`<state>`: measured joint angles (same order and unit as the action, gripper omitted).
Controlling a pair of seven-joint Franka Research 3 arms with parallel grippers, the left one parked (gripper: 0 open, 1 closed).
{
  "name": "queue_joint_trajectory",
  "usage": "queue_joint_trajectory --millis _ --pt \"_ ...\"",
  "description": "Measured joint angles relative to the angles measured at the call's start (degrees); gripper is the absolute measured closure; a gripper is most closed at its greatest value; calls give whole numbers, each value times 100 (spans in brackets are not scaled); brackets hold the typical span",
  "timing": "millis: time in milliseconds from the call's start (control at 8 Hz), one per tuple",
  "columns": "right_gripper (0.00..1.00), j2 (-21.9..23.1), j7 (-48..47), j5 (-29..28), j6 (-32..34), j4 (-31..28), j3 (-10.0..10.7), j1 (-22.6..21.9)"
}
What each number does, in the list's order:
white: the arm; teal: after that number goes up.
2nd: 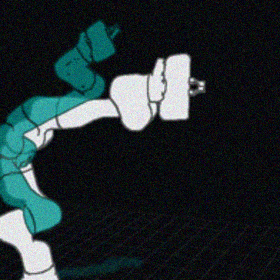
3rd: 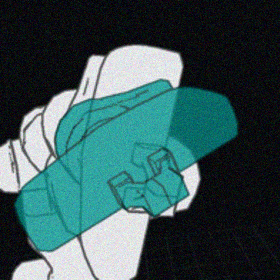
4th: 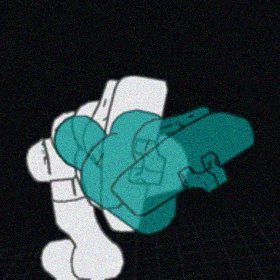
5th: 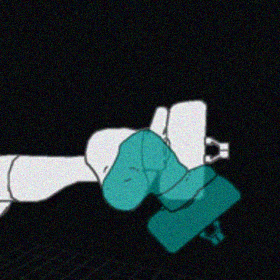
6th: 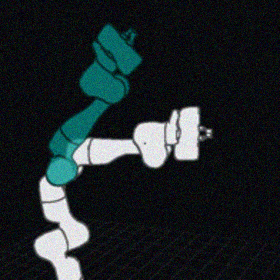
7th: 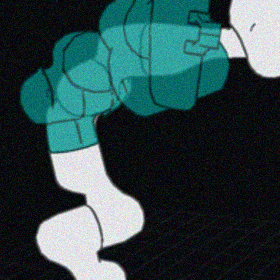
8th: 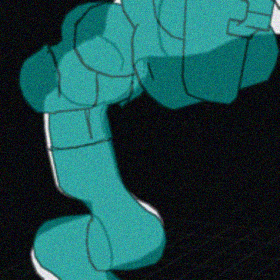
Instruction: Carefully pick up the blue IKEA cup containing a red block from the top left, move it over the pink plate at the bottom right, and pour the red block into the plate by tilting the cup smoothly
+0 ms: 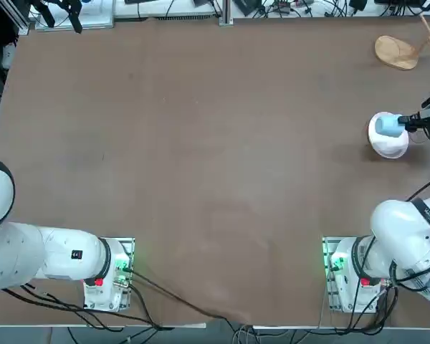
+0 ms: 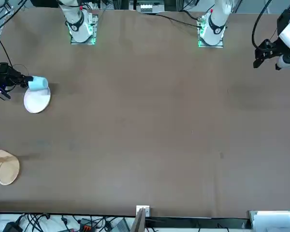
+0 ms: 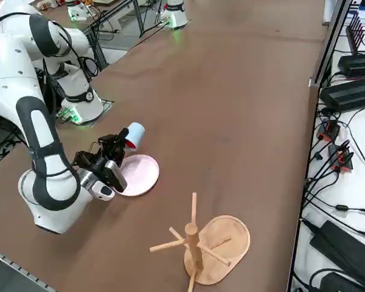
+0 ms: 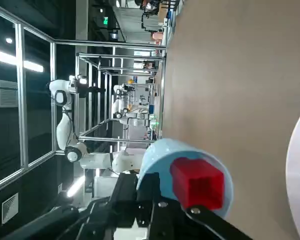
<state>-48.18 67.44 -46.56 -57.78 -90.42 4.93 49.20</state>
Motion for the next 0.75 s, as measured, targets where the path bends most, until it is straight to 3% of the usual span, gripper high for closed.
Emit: queue_joint_trajectory --millis 750 --pt "97 -241 100 -158 189 128 0 105"
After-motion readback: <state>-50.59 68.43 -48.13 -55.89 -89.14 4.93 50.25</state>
